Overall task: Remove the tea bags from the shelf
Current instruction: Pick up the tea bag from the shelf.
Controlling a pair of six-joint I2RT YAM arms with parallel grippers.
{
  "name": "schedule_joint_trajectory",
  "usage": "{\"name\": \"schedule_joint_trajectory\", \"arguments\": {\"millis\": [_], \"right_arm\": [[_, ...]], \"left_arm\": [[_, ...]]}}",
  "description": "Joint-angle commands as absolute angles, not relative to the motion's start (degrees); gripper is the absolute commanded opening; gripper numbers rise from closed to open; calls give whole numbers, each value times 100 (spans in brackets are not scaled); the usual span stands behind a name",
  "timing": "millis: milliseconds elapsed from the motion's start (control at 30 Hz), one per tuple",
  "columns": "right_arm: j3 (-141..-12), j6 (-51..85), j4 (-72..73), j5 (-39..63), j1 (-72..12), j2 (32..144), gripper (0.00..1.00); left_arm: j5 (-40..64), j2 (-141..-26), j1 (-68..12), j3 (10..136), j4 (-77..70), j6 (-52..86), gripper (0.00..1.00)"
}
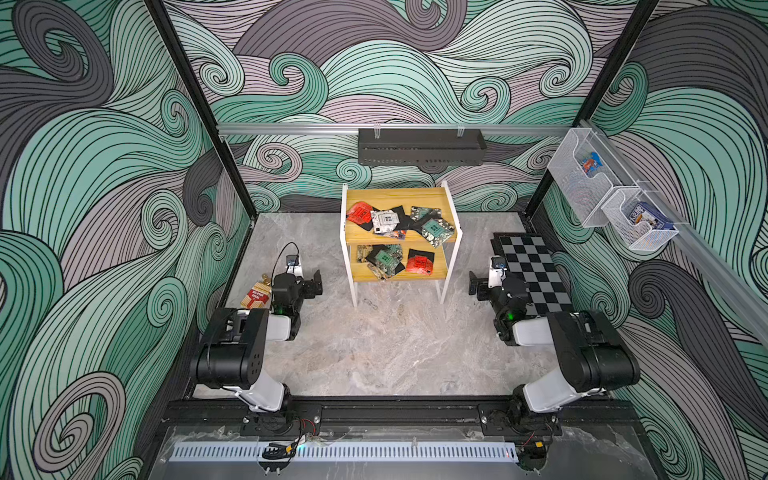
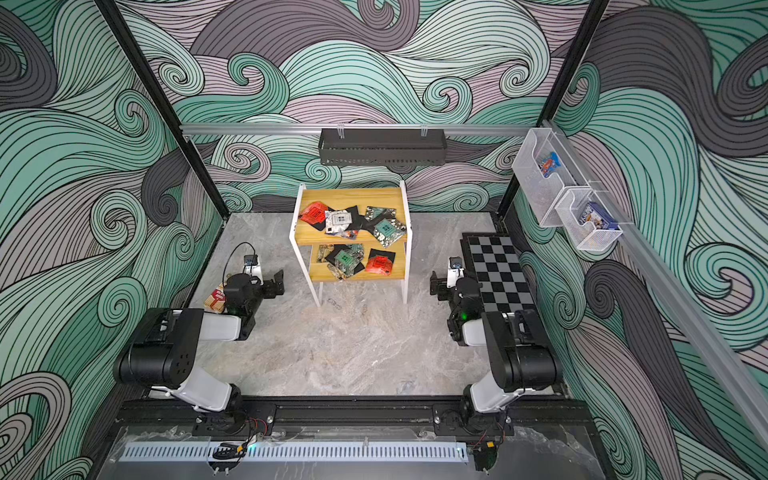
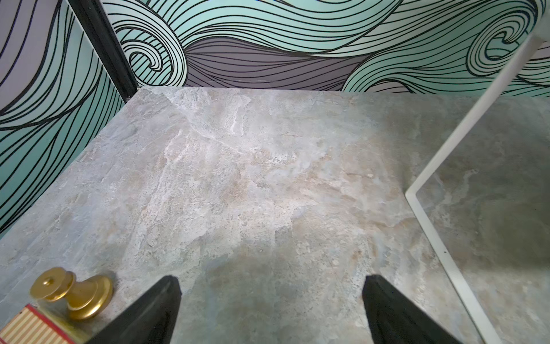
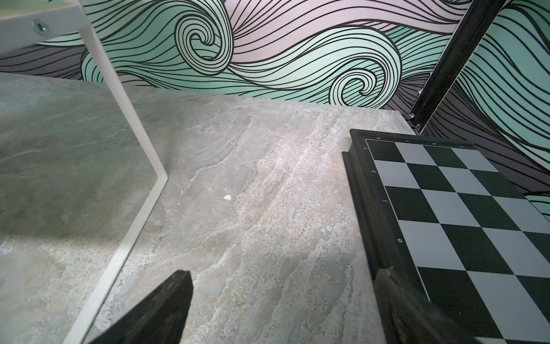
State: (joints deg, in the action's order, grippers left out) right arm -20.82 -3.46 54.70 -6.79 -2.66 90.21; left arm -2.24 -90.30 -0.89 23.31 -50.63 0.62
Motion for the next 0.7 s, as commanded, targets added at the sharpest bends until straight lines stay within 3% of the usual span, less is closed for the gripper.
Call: {"name": "schedule_joint_trajectory", "arguments": {"millis": [0,667], "right_arm": [[-2162,-255,5421,-510,-255,8962,99],[-2239,-202,5051,-615,-264,8643,99]], "left_arm": [[-132,-9086,-53,2382,-5124,53,99],[-294,-8928,-18,2434,-4931,128,99]]}}
